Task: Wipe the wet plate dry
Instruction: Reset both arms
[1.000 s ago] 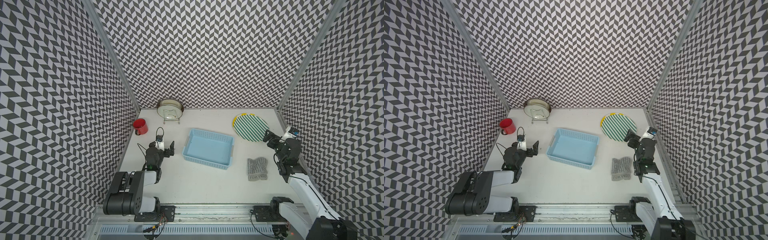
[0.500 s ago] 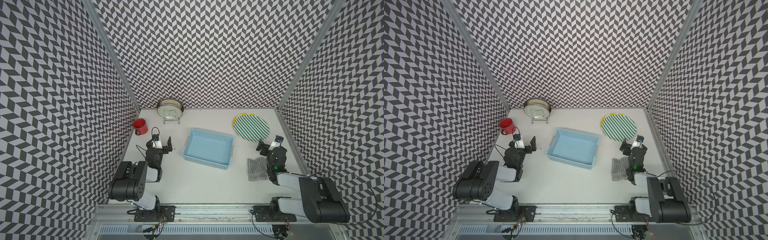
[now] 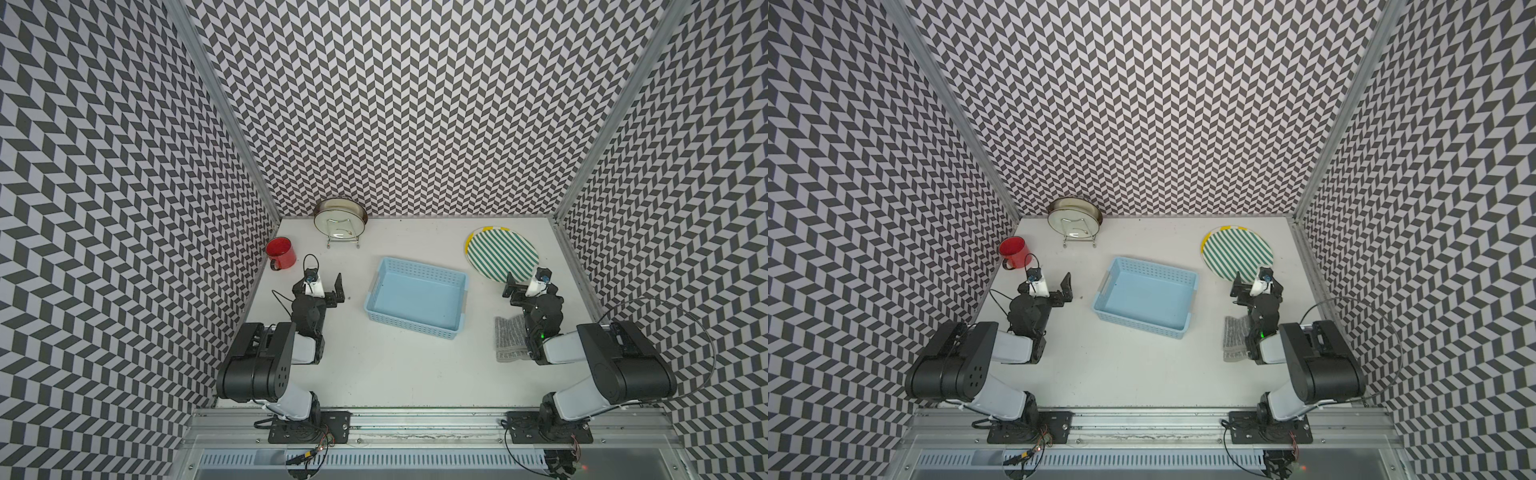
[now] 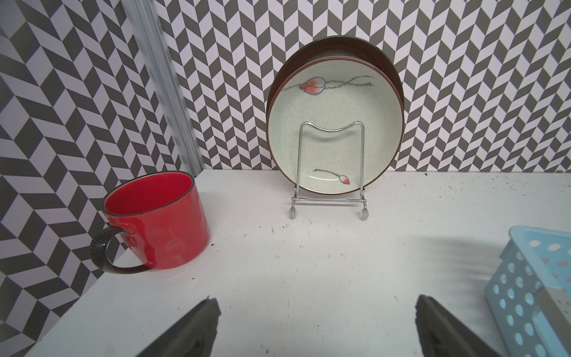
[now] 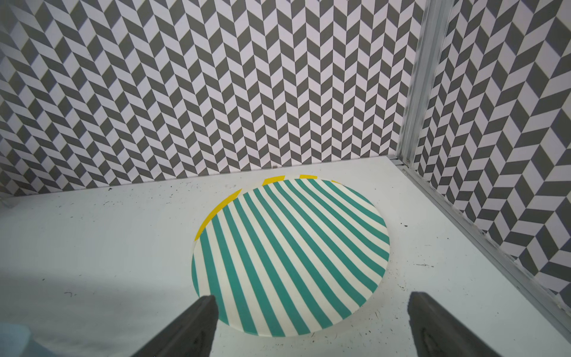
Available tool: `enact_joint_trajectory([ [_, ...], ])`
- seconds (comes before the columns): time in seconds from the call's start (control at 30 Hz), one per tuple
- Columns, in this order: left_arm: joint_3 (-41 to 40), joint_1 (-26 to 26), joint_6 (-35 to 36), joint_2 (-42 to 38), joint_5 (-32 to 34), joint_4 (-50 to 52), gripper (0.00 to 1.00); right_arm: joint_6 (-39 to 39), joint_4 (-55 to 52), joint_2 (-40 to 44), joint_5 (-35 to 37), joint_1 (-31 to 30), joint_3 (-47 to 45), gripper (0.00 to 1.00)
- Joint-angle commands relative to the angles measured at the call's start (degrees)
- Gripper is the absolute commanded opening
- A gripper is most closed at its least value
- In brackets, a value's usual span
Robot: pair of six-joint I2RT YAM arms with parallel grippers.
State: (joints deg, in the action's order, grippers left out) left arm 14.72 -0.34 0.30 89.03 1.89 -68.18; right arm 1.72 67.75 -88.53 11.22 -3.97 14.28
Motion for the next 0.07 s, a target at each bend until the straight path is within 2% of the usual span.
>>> enact_joint_trajectory([
  [0.0, 0.9, 0.2, -0.3, -0.3, 0.4, -1.1, 1.0, -0.7, 1.3, 1.2, 0.7, -0.1, 1.1, 1.0],
  [0.03, 0.9, 0.2, -0.4, -0.3, 0.4, -1.1, 1.0, -0.7, 1.9, 1.0, 0.7, -0.1, 1.0, 1.0],
])
